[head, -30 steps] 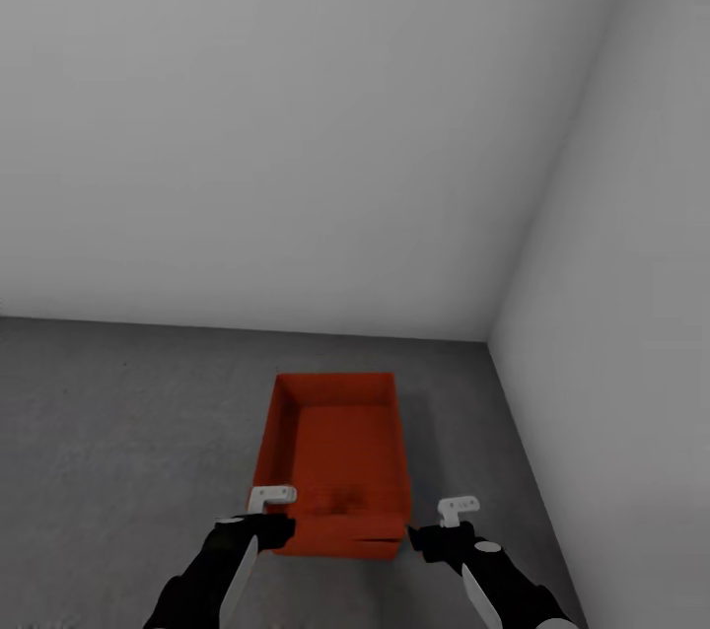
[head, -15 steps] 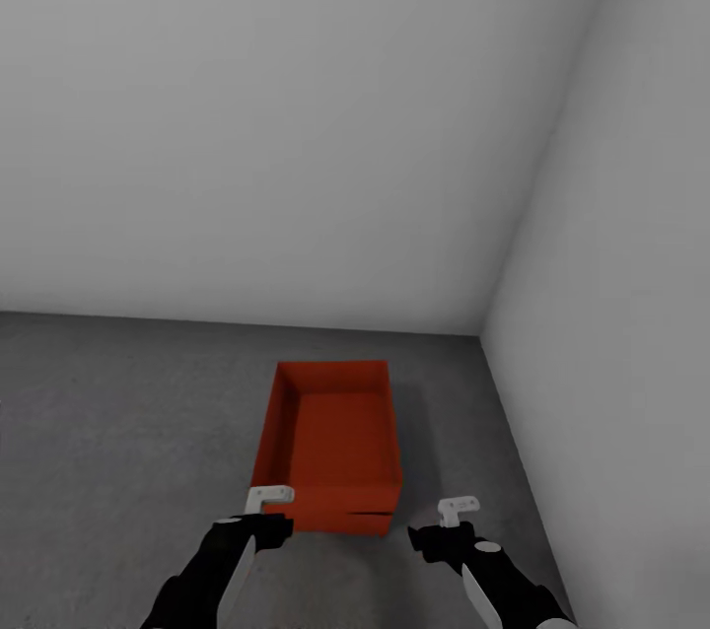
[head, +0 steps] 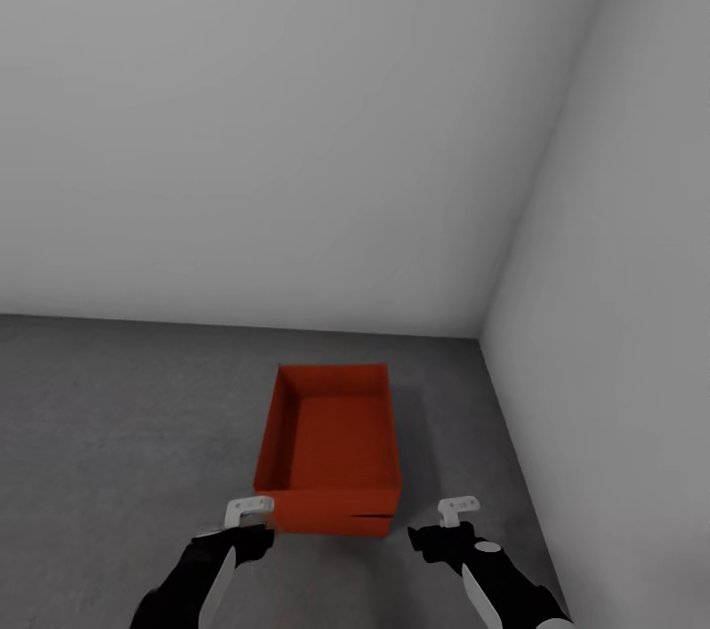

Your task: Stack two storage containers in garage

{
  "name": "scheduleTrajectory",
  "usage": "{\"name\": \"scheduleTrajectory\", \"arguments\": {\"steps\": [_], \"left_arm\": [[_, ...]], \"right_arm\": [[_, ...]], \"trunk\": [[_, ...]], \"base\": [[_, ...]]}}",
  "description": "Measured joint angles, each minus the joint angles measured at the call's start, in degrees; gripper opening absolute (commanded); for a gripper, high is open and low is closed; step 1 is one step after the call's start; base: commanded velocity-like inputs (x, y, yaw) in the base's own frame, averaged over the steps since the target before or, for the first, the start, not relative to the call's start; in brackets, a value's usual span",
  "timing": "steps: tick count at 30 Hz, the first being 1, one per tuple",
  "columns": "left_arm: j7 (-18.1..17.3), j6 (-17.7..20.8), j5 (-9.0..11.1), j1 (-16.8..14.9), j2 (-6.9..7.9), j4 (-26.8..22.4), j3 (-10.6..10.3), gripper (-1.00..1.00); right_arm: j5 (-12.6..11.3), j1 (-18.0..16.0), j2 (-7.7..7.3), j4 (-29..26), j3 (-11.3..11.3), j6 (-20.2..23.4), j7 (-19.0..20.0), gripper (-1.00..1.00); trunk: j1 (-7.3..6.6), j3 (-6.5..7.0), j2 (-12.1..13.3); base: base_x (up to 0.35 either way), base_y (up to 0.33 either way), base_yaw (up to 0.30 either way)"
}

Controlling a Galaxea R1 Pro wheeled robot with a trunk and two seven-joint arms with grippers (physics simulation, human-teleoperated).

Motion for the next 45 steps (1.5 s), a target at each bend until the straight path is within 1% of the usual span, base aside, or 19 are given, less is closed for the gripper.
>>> {"name": "scheduleTrajectory", "arguments": {"steps": [7, 8, 11, 14, 17, 20, 21, 22, 23, 24, 25, 26, 28, 30, 33, 35, 37, 40, 45], "left_arm": [[-0.2, -4.5, 0.1, 0.0, 1.74, 4.8, 0.3, 1.00], [-0.2, -5.3, 0.1, 0.0, 2.46, 6.0, 0.3, 1.00], [-0.2, -6.5, 0.1, 0.0, 3.71, 7.9, 0.3, 1.00], [-0.2, -9.4, 0.1, 0.0, 5.97, 10.7, 0.5, 1.00], [-0.2, -11.9, 0.1, 0.0, 7.35, 13.1, 0.5, 1.00], [-0.3, -17.4, 0.1, 0.0, 9.21, 18.2, 0.8, 1.00], [-0.3, -19.7, 0.1, 0.0, 9.70, 20.4, 0.9, 1.00], [-0.4, -20.8, 0.1, 0.0, 9.91, 21.5, 0.9, 1.00], [-0.4, -23.9, 0.1, 0.0, 10.39, 24.9, 1.0, 1.00], [-0.4, -26.1, 0.1, 0.0, 10.61, 27.3, 0.9, 1.00], [-0.5, -27.3, 0.1, 0.0, 10.69, 28.5, 1.0, 1.00], [-0.5, -29.7, 0.1, 0.0, 10.91, 30.9, 0.9, 1.00], [-0.6, -34.1, 0.1, 0.0, 11.75, 35.2, 0.9, 1.00], [-1.2, -37.3, 0.1, 0.1, 12.43, 38.5, 0.9, 1.00], [-2.6, -39.6, 0.1, 0.3, 12.88, 40.4, 0.8, 1.00], [-5.0, -41.3, 0.1, 0.8, 13.33, 41.3, 0.7, 1.00], [-8.7, -42.2, 0.0, 1.4, 13.56, 41.7, 0.7, 1.00], [-11.1, -42.7, -0.1, 2.2, 13.58, 41.9, 0.6, 1.00], [-11.9, -43.9, -0.2, 3.9, 13.33, 41.9, 0.6, 1.00]], "right_arm": [[-0.1, 0.0, 0.00, 0.3, 0.0, 0.0, 0.0, 1.00], [0.0, 0.0, 0.00, 0.4, 0.0, 0.0, 0.0, 1.00], [0.0, 0.0, 0.00, 0.5, 0.0, 0.0, 0.0, 1.00], [0.0, 0.0, 0.00, 0.8, 0.0, 0.0, -0.2, 1.00], [0.0, 0.0, -0.03, 1.7, 0.0, -0.1, -0.5, 1.00], [0.0, 0.0, -0.25, 5.3, -0.1, -1.5, -0.8, 1.00], [0.0, 0.0, -0.32, 7.3, -0.2, -3.2, -0.8, 1.00], [0.0, 0.0, -0.36, 8.5, -0.2, -4.2, -0.9, 1.00], [0.0, 0.1, -0.44, 12.1, -0.2, -7.4, -1.0, 1.00], [0.1, 0.1, -0.49, 14.7, -0.2, -9.7, -1.3, 1.00], [0.1, 0.0, -0.54, 16.0, -0.2, -10.6, -1.4, 1.00], [0.1, 0.1, -0.80, 18.2, -0.2, -12.0, -1.7, 1.00], [0.1, 0.1, -1.78, 21.8, -0.2, -13.5, -2.0, 1.00], [0.0, 0.3, -2.72, 24.1, -0.2, -14.2, -2.2, 1.00], [0.0, 1.0, -3.40, 25.2, -0.2, -14.4, -2.3, 1.00], [0.0, 2.3, -3.75, 25.7, -0.2, -14.5, -2.3, 1.00], [0.0, 3.7, -3.90, 25.9, -0.2, -14.5, -2.3, 1.00], [0.0, 5.0, -3.99, 26.0, -0.2, -14.5, -2.3, 1.00], [0.0, 6.0, -3.98, 26.0, -0.2, -14.5, -2.3, 1.00]], "trunk": [[-1.54, 1.26, 2.8], [-1.76, 1.44, 3.2], [-2.42, 1.98, 4.4], [-3.07, 2.51, 5.6], [-3.73, 3.05, 6.8], [-4.39, 3.59, 8.0], [-4.61, 3.76, 8.4], [-4.83, 3.94, 8.8], [-5.05, 4.11, 9.2], [-5.27, 4.30, 9.6], [-5.49, 4.48, 10.0], [-5.71, 4.66, 10.4], [-6.15, 5.02, 11.2], [-6.59, 5.38, 12.0], [-7.25, 5.92, 13.2], [-7.69, 6.28, 14.0], [-8.13, 6.64, 14.8], [-8.79, 7.18, 16.1], [-9.89, 8.08, 18.1]], "base": [[0.000, 0.000, 0.000], [0.000, 0.000, 0.000], [0.000, 0.000, 0.000], [0.000, 0.000, 0.000], [0.000, 0.000, 0.000], [0.000, 0.000, 0.000], [0.000, 0.000, 0.000], [0.000, 0.000, 0.000], [0.000, 0.000, 0.000], [0.000, 0.000, 0.000], [0.000, 0.000, 0.000], [0.000, 0.000, 0.000], [0.000, 0.000, 0.000], [0.000, 0.000, 0.000], [0.000, 0.000, 0.000], [0.000, 0.000, 0.000], [0.000, 0.000, 0.000], [0.000, 0.000, 0.000], [0.000, 0.000, 0.000]]}}
